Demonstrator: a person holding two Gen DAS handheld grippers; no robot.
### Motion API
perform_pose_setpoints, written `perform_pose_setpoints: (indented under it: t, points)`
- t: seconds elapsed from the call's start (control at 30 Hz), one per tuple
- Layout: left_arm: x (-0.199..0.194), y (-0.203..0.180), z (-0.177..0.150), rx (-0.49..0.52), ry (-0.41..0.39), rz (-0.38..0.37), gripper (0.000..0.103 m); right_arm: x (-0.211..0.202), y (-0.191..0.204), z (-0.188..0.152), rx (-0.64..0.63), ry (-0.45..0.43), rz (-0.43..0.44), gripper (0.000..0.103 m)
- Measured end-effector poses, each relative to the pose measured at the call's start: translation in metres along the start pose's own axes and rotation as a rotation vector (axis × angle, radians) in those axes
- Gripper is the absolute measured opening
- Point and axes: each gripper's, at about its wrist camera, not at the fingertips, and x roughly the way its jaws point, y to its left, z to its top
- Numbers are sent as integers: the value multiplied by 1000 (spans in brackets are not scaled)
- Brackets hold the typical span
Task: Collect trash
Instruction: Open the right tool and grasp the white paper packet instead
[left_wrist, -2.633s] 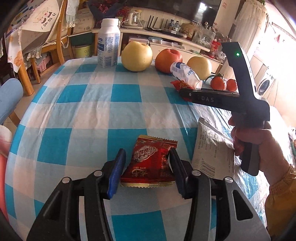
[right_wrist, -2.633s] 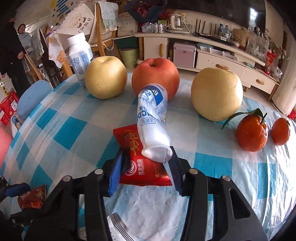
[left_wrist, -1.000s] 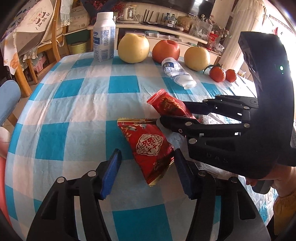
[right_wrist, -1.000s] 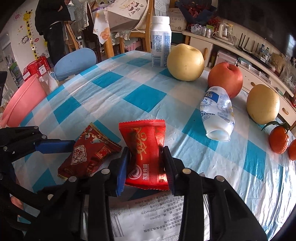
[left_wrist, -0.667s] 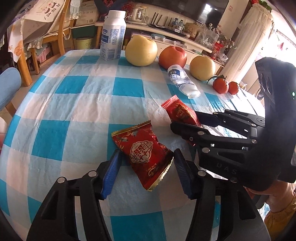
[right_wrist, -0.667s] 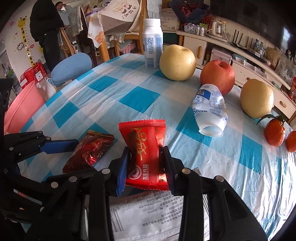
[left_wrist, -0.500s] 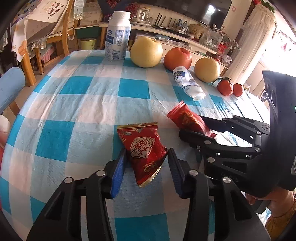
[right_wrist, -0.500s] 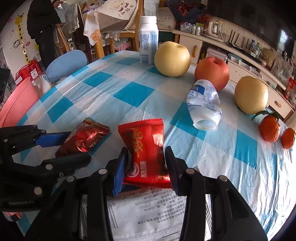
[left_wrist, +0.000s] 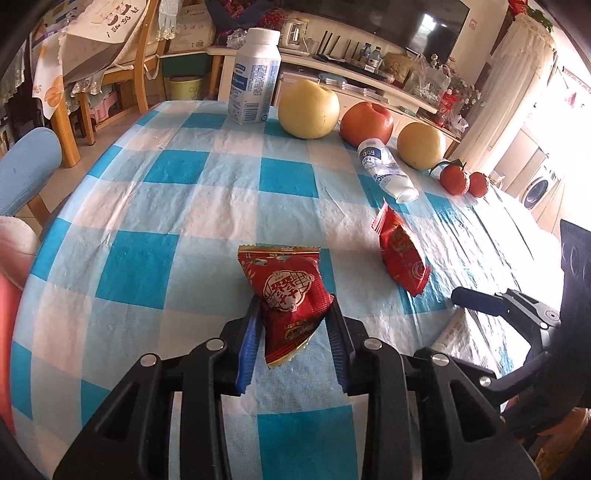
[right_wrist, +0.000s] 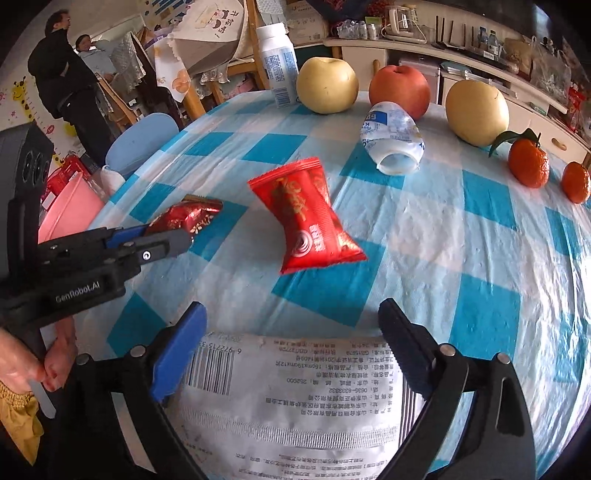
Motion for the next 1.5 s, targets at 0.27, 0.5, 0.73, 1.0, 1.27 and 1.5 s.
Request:
perform_pose_setpoints:
  t: [0.27,0.5,0.73,1.0,1.27,1.5]
  points:
    - [-26,9,-6,4,-29,-16,35,-28,14,-33,25,14,-129,95]
    - [-49,7,-13,22,-64,-51,35,-74,10,-65,138,-85,-250,95]
    - [-65,1,-22,44,-83,-66,35,-100,1,-109,394,-83,-161,95]
    - [-84,-1,-26,59,-112,-85,35,-84,25,-115,506,-66,-80,95]
    - [-93,11,-24,32,-126,-105,35,-57,15,-78,547,-80,-195,95]
    - [-96,19,-24,14,-133,-107,35,-24,26,-46,465,-57,-333,99]
